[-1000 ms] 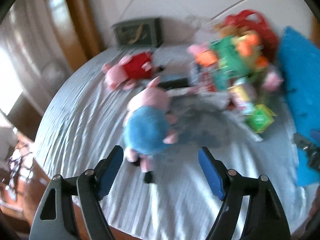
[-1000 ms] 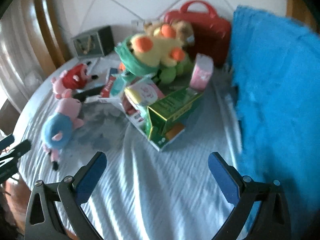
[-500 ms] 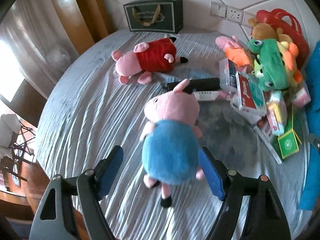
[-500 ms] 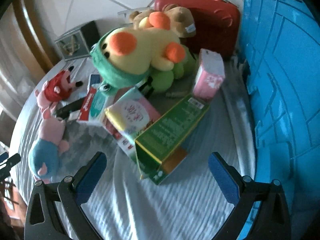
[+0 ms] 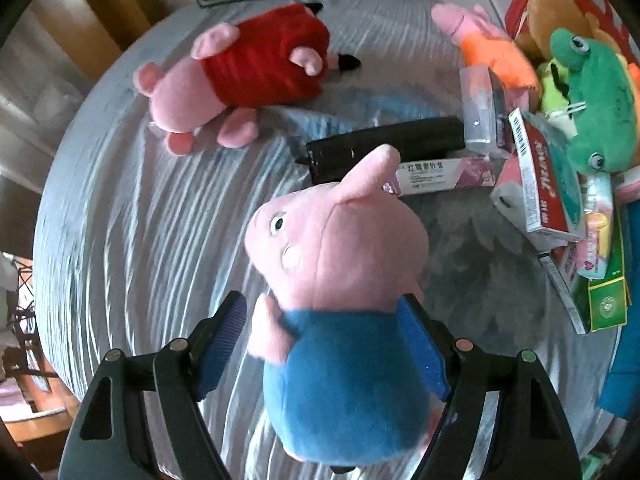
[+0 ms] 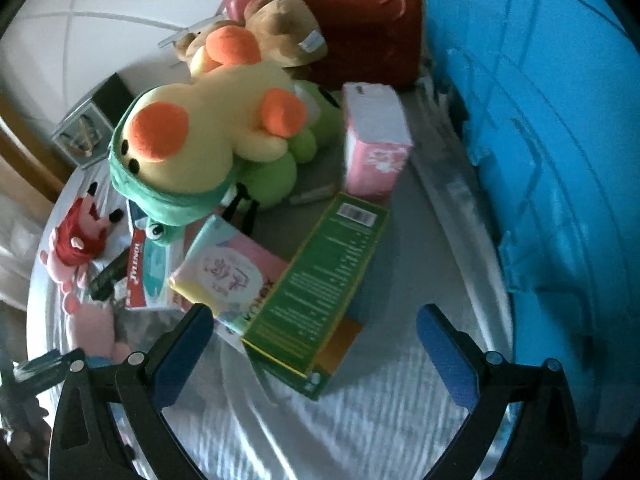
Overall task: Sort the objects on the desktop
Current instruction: 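Reach the left tool to the Tylenol box while the right tool reaches the Kotex pack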
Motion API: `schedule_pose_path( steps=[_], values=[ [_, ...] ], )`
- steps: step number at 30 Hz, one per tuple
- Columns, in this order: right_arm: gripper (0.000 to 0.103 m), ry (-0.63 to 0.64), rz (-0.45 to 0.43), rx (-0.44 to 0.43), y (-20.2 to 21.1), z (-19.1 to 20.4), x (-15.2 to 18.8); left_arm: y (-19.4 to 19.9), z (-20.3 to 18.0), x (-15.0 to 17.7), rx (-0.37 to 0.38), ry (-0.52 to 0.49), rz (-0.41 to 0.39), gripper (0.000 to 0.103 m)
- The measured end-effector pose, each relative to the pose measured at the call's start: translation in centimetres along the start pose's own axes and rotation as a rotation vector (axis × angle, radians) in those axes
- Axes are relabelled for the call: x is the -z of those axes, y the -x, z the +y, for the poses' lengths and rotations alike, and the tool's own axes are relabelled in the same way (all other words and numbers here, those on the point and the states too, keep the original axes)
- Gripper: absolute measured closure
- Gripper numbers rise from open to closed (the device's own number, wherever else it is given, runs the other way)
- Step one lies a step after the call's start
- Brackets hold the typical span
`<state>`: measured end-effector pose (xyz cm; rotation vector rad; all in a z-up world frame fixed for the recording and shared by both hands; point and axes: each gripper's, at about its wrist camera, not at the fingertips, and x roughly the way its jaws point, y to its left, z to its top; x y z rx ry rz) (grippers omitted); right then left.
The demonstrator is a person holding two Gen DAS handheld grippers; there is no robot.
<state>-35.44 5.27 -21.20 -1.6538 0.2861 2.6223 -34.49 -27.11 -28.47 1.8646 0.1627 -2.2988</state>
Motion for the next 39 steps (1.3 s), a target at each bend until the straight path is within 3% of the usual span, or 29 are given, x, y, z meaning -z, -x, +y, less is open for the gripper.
schedule_pose_path(
  steps=[3, 5, 8, 9, 12, 15, 19, 22, 26, 30, 35, 39],
  values=[
    [0.0, 0.035, 0.022, -0.003, -0.9, 1.3, -0.5, -1.6, -0.2, -0.7, 0.042, -0.015, 0.05, 0.025],
    [0.0, 0.124, 0.026, -0.001, -1.3, 3.1, -0.7, -1.6, -0.7, -1.2, 0.049, -0.015, 0.051, 0.025],
    [0.0, 0.201, 0.033, -0.005, -2.1, 5.0, -0.9, 1.0, -2.7, -1.9, 0.017, -0.061, -0.053, 0.025],
    [0.0, 0.21, 0.034, -0.01, -2.3, 5.3, -1.0, 2.7, -3.9, -2.2, 0.042, -0.094, -0.113, 0.025],
    [0.0, 0.256, 0.031, -0.015, -2.9, 6.0, -1.4, 5.0, -7.3, -3.0, 0.156, -0.164, -0.182, 0.025],
    [0.0, 0.307, 0.049, 0.001, -4.1, 6.7, -2.1, 4.3, -11.3, -3.5, 0.186, -0.256, -0.179, 0.025],
    [0.0, 0.281, 0.045, 0.062, -4.4, 4.9, -2.8, 2.0, -15.6, -2.9, 0.249, -0.307, -0.106, 0.025],
    [0.0, 0.248, 0.041, 0.067, -4.0, 3.2, -3.4, 0.4, -17.5, -3.4, 0.174, -0.323, -0.101, 0.025],
    [0.0, 0.325, 0.057, 0.008, -4.1, 4.2, -3.2, 0.3, -16.4, -3.4, 0.198, -0.312, -0.113, 0.023],
    [0.0, 0.403, 0.087, -0.035, -5.6, 6.6, -2.6, 0.7, -13.6, -2.1, 0.164, -0.34, -0.123, 0.023],
    [0.0, 0.434, 0.159, -0.033, -8.5, 7.6, -1.8, 0.3, -10.4, -0.6, 0.13, -0.305, -0.072, 0.023],
    [0.0, 0.451, 0.187, 0.009, -9.6, 7.3, -1.3, 2.8, -10.5, -0.6, 0.141, -0.322, -0.137, 0.023]
  ],
)
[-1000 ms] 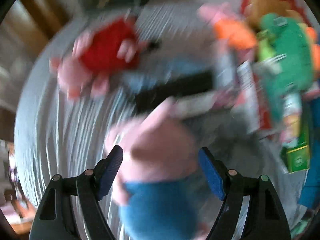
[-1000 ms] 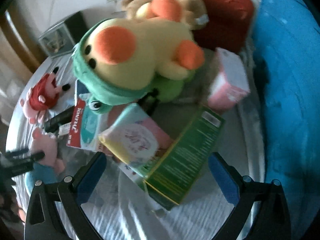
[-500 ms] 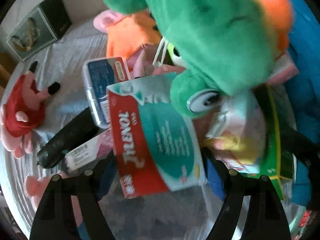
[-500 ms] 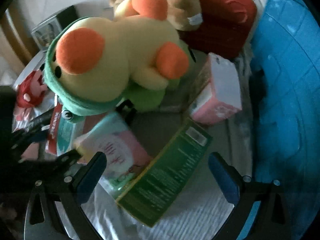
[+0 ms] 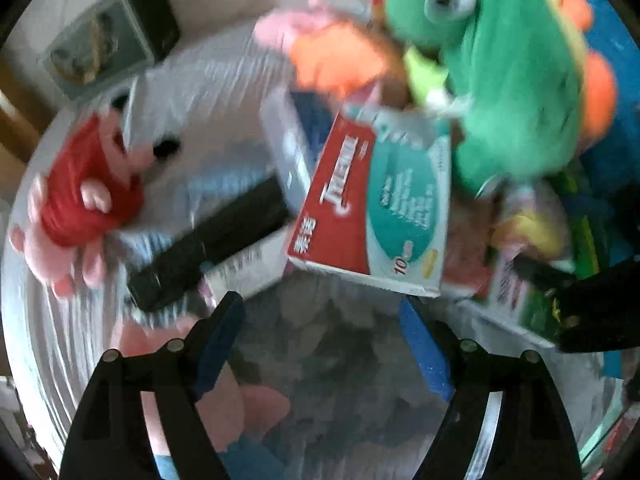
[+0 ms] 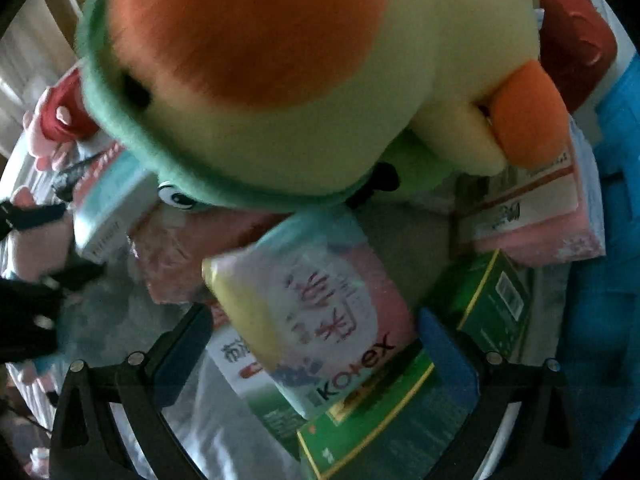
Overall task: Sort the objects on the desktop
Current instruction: 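Reach the left tool to the Tylenol box while the right tool reaches the Kotex pack, then close the left tool on the Tylenol box while the right tool grips the Kotex pack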
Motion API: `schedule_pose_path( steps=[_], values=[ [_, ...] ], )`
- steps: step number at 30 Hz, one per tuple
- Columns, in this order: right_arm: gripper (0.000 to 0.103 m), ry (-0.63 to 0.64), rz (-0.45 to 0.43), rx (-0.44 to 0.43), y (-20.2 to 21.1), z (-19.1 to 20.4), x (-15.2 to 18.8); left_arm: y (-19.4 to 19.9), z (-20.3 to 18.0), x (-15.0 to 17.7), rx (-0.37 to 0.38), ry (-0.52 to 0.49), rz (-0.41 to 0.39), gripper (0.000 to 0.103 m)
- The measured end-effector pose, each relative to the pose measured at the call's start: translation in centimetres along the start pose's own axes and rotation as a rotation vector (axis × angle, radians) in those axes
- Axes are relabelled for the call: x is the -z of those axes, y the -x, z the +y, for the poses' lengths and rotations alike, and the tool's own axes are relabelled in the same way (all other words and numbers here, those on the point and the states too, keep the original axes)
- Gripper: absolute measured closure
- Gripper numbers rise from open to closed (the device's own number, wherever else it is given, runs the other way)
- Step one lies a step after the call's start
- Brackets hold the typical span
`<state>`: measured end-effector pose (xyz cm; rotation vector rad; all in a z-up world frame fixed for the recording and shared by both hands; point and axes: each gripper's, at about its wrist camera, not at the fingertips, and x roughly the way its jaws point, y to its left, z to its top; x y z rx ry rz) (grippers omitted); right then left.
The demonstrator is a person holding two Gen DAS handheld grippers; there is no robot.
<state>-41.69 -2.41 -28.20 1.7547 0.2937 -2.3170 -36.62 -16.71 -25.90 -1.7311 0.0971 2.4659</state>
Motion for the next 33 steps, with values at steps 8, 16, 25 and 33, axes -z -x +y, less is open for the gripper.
schedule_pose_path(
  steps=[8, 16, 25, 33],
  values=[
    [0.0, -0.08, -0.001, -0.046, -0.3, -1.9, 0.5, 0.5, -3.8, -3.3, 0.052, -0.094, -0.004, 0.022],
    [0.0, -0.105, -0.014, -0.101, -1.1, -1.4, 0.6, -1.0, -4.1, -4.3, 0.009, -0.164, 0.001, 0.022],
    [0.022, -0.158, -0.063, -0.079, 1.1, 1.2, 3.6, -0.5, -0.7, -2.3, 0.097, -0.015, -0.037, 0.084],
    [0.031, -0.187, -0.106, -0.081, 5.1, 5.0, 8.4, 4.0, -1.2, 5.7, 0.097, -0.014, -0.053, 0.084]
  ],
)
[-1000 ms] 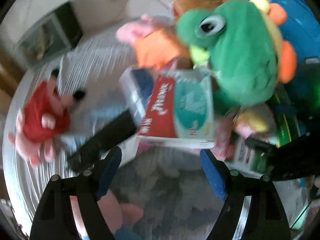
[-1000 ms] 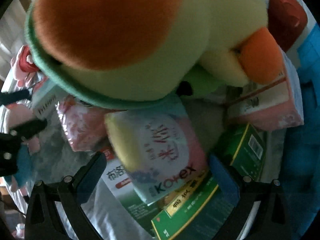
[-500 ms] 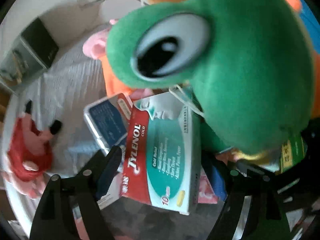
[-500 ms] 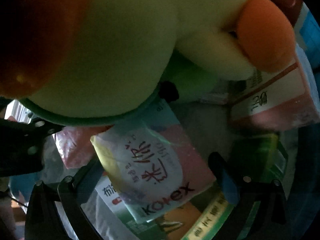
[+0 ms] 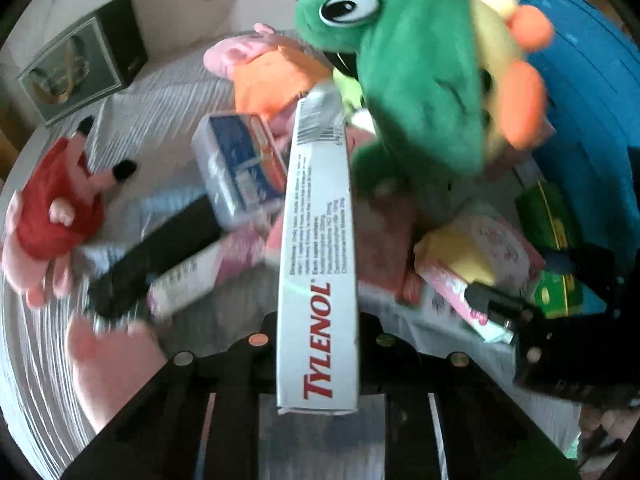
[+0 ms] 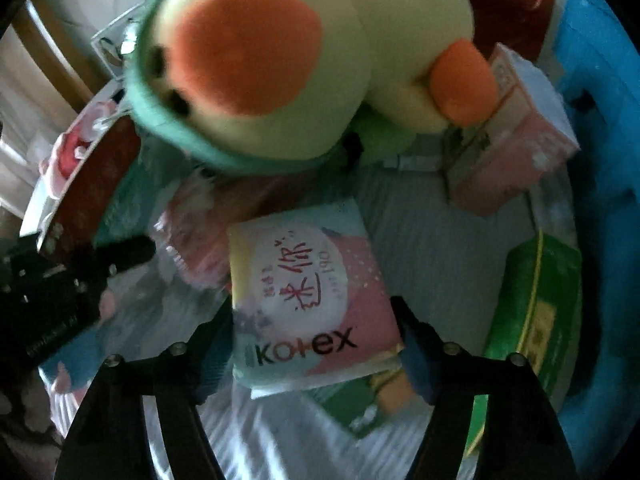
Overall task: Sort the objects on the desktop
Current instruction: 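Close the left tool on the Tylenol box while the right tool grips the Kotex pack, then carry the Tylenol box in the left tool while the right tool carries the Kotex pack into the blue crate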
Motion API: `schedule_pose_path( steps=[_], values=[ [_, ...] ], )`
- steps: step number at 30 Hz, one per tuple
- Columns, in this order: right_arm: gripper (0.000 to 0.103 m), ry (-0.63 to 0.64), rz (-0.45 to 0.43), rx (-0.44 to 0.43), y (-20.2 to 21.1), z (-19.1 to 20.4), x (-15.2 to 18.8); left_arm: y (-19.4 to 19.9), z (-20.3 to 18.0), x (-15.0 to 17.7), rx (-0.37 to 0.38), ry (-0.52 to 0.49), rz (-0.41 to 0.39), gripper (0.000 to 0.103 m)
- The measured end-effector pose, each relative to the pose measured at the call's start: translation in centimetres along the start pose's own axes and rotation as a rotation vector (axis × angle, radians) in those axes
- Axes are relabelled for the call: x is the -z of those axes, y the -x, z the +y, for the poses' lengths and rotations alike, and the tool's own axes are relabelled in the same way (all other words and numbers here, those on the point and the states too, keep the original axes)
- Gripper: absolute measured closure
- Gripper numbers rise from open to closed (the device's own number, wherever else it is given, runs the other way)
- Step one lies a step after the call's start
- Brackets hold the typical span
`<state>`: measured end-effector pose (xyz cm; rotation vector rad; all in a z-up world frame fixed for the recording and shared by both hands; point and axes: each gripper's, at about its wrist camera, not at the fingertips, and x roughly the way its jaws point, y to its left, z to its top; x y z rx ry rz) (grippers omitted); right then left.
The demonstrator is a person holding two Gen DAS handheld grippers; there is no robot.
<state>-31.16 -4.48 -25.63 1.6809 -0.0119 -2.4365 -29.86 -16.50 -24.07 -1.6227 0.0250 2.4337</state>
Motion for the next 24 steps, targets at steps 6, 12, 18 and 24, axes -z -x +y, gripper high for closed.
schedule_pose_path(
  steps=[6, 12, 18, 24],
  values=[
    [0.032, -0.01, -0.037, -0.002, 2.7, 2.2, 3.6, 2.2, 1.0, 4.2, -0.007, 0.037, -0.004, 0.084],
    [0.033, 0.004, -0.097, 0.013, 3.5, 1.6, 2.3, 3.8, 3.0, 4.2, -0.033, 0.035, -0.058, 0.084],
    [0.033, 0.031, -0.211, 0.031, 9.1, 1.1, 2.0, 7.4, 0.5, 3.1, -0.047, -0.006, -0.178, 0.084],
    [0.033, 0.032, -0.394, 0.076, 16.0, 3.4, 2.6, 13.3, -1.5, 2.7, -0.047, -0.044, -0.328, 0.084]
  ],
)
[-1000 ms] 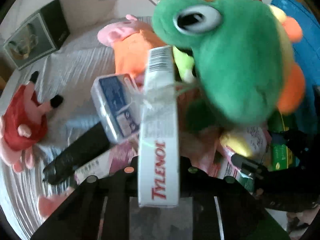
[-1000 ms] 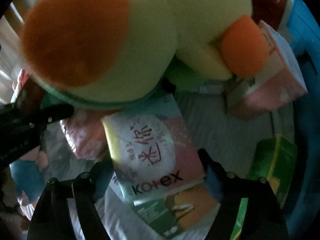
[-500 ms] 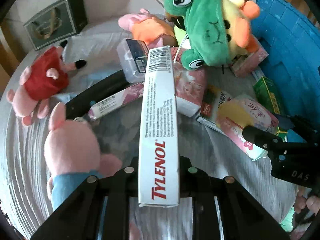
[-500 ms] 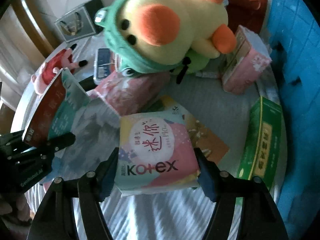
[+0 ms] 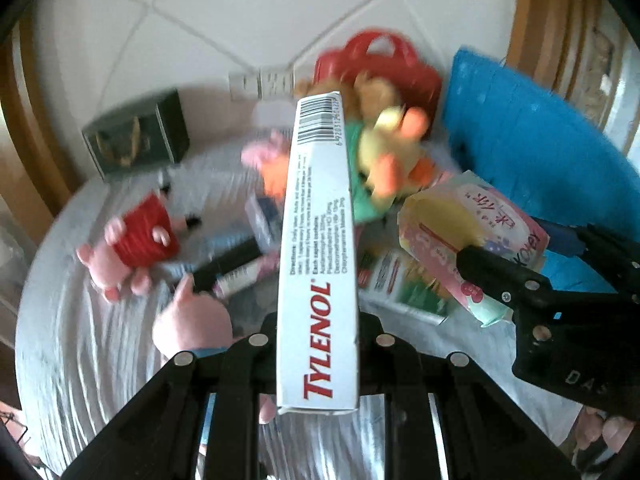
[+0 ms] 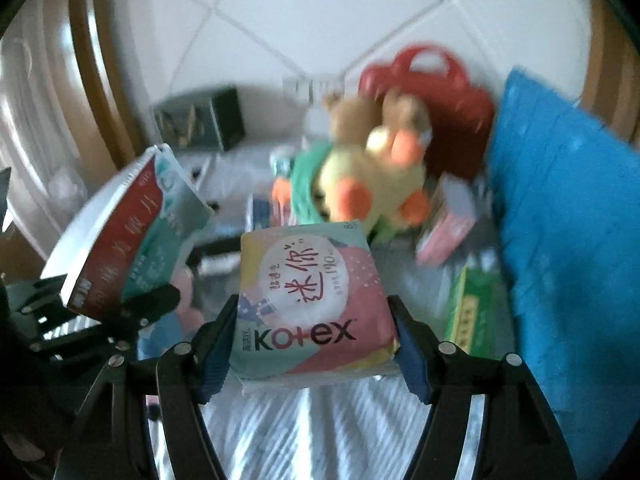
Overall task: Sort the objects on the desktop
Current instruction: 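Carry the Tylenol box in the left tool while the right tool carries the Kotex pack into the blue crate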
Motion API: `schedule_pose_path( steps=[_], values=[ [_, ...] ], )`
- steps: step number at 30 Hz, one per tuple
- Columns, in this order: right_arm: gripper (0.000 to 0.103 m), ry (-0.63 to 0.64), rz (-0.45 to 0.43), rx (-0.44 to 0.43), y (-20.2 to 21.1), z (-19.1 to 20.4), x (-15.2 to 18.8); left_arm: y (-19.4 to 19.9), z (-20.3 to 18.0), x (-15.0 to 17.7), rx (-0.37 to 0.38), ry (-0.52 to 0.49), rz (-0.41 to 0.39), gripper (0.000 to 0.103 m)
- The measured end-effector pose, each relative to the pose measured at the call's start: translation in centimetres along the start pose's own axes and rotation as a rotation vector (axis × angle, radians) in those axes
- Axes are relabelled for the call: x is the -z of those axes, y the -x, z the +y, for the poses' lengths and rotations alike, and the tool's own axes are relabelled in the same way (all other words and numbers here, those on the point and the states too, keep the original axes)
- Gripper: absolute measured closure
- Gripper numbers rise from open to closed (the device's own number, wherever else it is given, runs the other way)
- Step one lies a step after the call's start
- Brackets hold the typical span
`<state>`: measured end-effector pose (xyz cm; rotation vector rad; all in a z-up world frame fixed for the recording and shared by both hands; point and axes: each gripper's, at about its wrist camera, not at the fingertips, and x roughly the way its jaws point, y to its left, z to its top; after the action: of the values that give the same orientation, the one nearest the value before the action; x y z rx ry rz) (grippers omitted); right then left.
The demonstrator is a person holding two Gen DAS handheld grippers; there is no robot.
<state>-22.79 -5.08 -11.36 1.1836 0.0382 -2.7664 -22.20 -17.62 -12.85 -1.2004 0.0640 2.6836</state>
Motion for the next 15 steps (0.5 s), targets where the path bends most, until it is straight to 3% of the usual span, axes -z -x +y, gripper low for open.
schedule_pose_path(
  steps=[8, 15],
  values=[
    [0.033, -0.035, -0.274, 0.153, 12.4, -2.0, -2.4, 7.7, -6.3, -3.9, 0.058, -0.056, -0.226, 0.084],
    [0.033, -0.039, -0.478, 0.245, 21.6, -8.0, -1.6, 11.7, -15.5, -6.3, 0.121, -0.071, -0.378, 0.084]
  ],
)
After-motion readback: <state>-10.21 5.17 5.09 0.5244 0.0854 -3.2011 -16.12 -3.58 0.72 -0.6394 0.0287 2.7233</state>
